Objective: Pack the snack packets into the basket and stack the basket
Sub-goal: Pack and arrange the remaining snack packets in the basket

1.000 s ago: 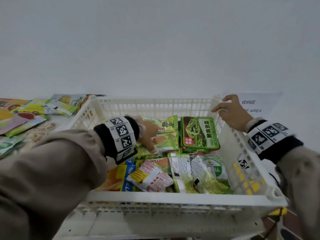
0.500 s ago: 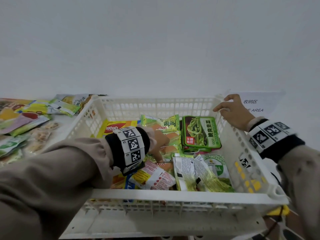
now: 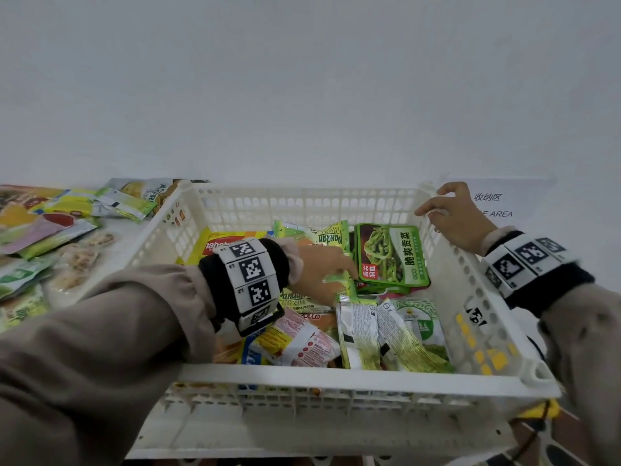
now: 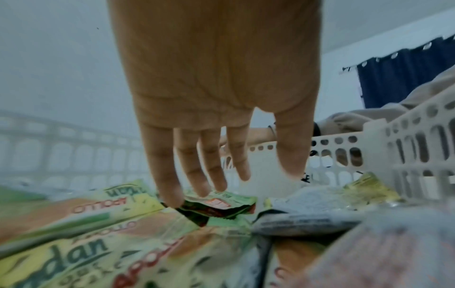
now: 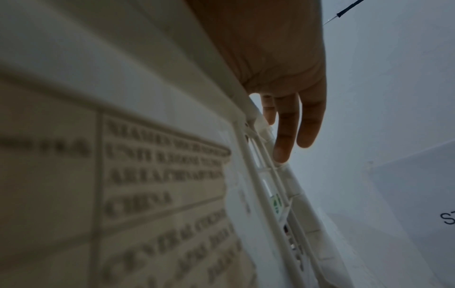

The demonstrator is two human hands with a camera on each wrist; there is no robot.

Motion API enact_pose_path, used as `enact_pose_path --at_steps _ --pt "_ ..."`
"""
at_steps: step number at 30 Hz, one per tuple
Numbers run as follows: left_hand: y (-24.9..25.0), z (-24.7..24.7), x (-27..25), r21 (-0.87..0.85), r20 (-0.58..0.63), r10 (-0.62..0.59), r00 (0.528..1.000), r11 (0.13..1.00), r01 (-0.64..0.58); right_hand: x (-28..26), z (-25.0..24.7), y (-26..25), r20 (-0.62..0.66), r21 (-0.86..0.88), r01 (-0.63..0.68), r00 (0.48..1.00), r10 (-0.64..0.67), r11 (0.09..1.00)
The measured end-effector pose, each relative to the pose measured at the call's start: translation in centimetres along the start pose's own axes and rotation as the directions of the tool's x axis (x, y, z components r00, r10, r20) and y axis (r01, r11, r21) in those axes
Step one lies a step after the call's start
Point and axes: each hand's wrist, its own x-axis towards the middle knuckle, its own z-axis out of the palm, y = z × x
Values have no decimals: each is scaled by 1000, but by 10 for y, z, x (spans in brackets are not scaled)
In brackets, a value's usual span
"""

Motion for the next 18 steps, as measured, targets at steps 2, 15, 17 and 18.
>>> enact_pose_path --at_steps 2,15,17,18 --pt "11 -2 -3 -76 22 72 997 995 -70 -1 0 -1 0 -4 1 1000 -1 1000" --pt "28 0 9 27 111 81 990 996 -85 -2 0 -2 -7 5 7 1000 -7 1000" --pt "27 -6 6 5 104 51 993 999 -52 -2 0 -2 -5 17 5 1000 -5 1000" --pt "26 -10 4 -12 98 44 994 999 -43 -2 0 -2 -3 26 3 1000 -3 1000"
